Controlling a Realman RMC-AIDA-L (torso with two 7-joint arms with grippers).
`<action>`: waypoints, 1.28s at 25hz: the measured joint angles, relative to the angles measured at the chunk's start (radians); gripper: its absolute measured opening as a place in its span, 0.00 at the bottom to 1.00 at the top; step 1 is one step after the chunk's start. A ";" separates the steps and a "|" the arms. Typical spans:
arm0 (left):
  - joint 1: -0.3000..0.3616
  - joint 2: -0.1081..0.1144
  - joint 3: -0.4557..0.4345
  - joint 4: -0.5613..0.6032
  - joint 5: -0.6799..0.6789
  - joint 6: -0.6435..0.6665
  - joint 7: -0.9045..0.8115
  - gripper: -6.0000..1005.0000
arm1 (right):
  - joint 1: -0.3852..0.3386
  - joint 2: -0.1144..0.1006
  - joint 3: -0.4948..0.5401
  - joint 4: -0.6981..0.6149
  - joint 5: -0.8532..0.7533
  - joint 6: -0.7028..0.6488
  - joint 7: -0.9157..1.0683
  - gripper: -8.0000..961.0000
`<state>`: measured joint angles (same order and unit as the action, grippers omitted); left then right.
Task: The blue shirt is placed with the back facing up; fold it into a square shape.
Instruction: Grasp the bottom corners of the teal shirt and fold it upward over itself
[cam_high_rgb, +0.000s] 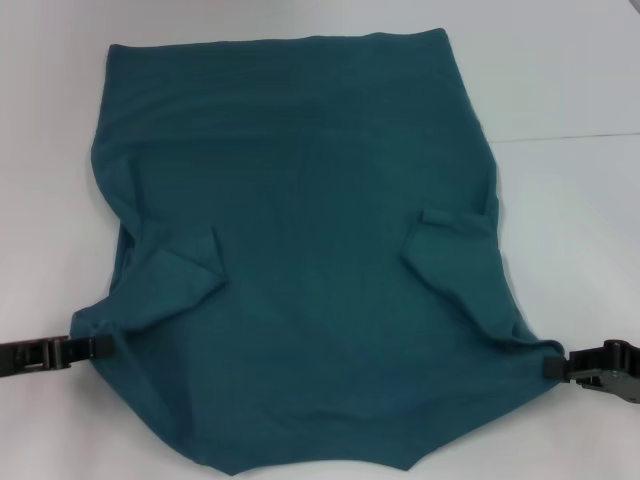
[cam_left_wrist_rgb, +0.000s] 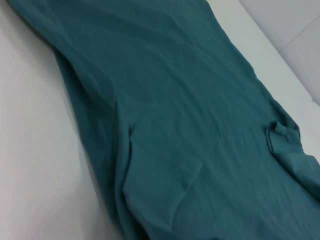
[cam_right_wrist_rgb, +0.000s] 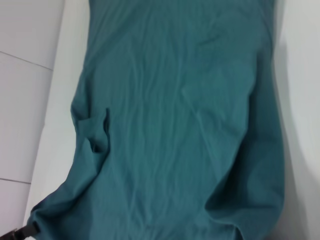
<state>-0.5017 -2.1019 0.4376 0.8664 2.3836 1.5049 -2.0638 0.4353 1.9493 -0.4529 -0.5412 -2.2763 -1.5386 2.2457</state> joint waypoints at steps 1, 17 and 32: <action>0.006 -0.001 -0.005 0.004 0.000 0.009 0.000 0.09 | -0.003 0.000 0.009 0.000 0.000 -0.003 -0.014 0.09; 0.126 -0.019 -0.093 0.026 -0.008 0.111 0.030 0.09 | -0.066 -0.006 0.069 -0.002 0.000 -0.063 -0.145 0.09; 0.204 -0.037 -0.145 0.040 -0.010 0.179 0.073 0.09 | -0.162 -0.007 0.141 -0.007 0.000 -0.139 -0.208 0.09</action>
<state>-0.2980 -2.1388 0.2921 0.9059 2.3741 1.6838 -1.9904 0.2735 1.9421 -0.3116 -0.5481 -2.2767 -1.6773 2.0373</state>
